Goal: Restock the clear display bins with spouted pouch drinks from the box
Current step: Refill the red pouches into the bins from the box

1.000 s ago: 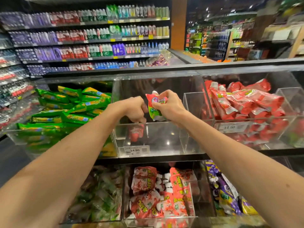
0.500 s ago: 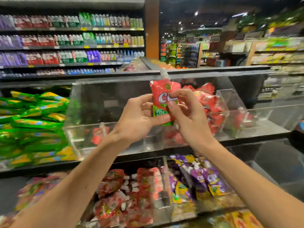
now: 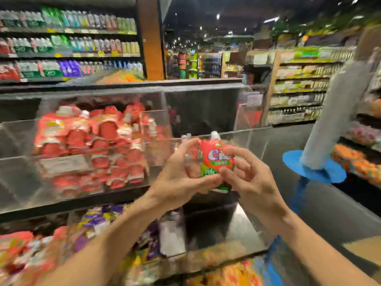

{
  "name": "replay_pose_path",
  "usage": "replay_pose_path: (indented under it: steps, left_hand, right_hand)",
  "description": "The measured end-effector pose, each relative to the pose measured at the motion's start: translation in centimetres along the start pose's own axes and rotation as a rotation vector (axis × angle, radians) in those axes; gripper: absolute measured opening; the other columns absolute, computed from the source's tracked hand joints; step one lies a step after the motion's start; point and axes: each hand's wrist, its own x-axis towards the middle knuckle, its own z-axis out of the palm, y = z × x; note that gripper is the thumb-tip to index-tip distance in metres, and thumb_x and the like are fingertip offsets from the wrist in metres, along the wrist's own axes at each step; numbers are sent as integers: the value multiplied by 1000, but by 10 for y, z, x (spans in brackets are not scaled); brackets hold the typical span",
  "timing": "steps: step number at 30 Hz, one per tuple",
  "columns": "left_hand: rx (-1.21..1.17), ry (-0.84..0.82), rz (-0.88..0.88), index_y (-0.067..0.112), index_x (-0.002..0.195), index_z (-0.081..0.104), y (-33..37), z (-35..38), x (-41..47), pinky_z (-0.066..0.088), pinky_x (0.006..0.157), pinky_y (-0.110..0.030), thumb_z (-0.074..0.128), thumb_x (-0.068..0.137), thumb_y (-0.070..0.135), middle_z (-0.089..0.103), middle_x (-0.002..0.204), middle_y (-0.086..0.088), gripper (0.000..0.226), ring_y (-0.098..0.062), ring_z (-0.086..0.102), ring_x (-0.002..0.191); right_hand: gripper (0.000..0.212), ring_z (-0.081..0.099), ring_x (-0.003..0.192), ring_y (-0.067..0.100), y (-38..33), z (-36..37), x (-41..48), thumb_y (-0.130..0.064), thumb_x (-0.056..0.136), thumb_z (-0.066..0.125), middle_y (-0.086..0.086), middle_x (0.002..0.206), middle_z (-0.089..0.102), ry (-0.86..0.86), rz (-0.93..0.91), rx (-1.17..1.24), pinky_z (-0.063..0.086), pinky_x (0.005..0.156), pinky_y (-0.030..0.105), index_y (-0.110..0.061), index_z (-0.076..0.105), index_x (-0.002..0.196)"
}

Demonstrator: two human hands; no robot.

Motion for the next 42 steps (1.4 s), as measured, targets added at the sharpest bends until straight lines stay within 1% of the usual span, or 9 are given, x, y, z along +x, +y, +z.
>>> replay_pose_path:
  steps: [4, 9, 12, 15, 24, 27, 33, 39, 42]
  left_hand:
    - [191, 95, 52, 31, 124, 50, -5, 45, 21, 60, 76, -33, 88, 71, 23, 73, 105, -4, 66, -20, 72, 97]
    - [192, 159, 68, 20, 129, 44, 23, 56, 62, 55, 68, -21, 74, 81, 21, 73, 96, -6, 57, -9, 73, 81]
    - [391, 322, 71, 23, 126, 47, 46, 41, 95, 62, 73, -32, 73, 88, 22, 72, 94, -3, 46, -13, 73, 80]
    - [532, 380, 68, 29, 97, 59, 62, 15, 129, 61, 78, -46, 78, 83, 23, 71, 92, 0, 25, -25, 72, 80]
    - [666, 402, -209, 20, 92, 66, 25, -29, 178, 62, 76, -41, 85, 77, 18, 73, 92, -7, 23, -22, 73, 82]
    - [803, 296, -268, 19, 85, 68, 17, -30, 188, 61, 77, -40, 87, 72, 11, 73, 87, -6, 25, -20, 71, 84]
    - [1106, -67, -463, 15, 76, 73, -7, -21, 190, 61, 77, -44, 79, 75, 7, 75, 84, -7, 11, -19, 71, 81]
    - [1227, -251, -649, 16, 78, 77, 8, -14, 194, 45, 40, -18, 83, 76, 12, 72, 73, 1, 8, -13, 66, 65]
    - [1243, -310, -691, 18, 98, 77, 11, -15, 198, 58, 56, -28, 84, 76, 17, 73, 82, 1, 22, -20, 72, 78]
  right_hand:
    - [35, 73, 91, 29, -11, -58, 17, 1, 88, 65, 13, 100, 76, -23, 100, -29, 60, 78, 40, -12, 56, 119]
    - [65, 74, 92, 19, -35, -77, 61, 6, 82, 73, 7, 105, 73, -76, 81, -16, 59, 74, 29, -24, 37, 127]
    - [65, 74, 91, 21, -46, -70, 105, 12, 75, 77, 11, 107, 71, -109, 21, -105, 60, 72, 35, -16, 47, 126]
    - [50, 73, 83, 16, -49, -58, 151, 6, 75, 78, 8, 104, 72, -131, -63, -316, 60, 67, 32, -8, 58, 119]
    - [50, 73, 87, 23, -11, -51, 223, -11, 71, 86, 11, 100, 72, -352, 160, -628, 63, 74, 43, -11, 58, 113]
    - [39, 74, 82, 25, -2, -49, 233, -11, 70, 87, 12, 94, 72, -371, 171, -772, 63, 71, 42, -5, 66, 103]
    - [19, 76, 77, 24, 25, -52, 231, -12, 76, 85, 14, 83, 76, -720, 366, -997, 62, 77, 38, -2, 76, 91]
    - [15, 75, 85, 14, 17, -43, 234, -24, 85, 77, -1, 83, 78, -931, 441, -1140, 57, 93, 37, -14, 79, 95]
    - [16, 75, 86, 13, 15, -41, 234, -25, 87, 76, -1, 87, 78, -944, 466, -1103, 58, 92, 35, -15, 79, 99]
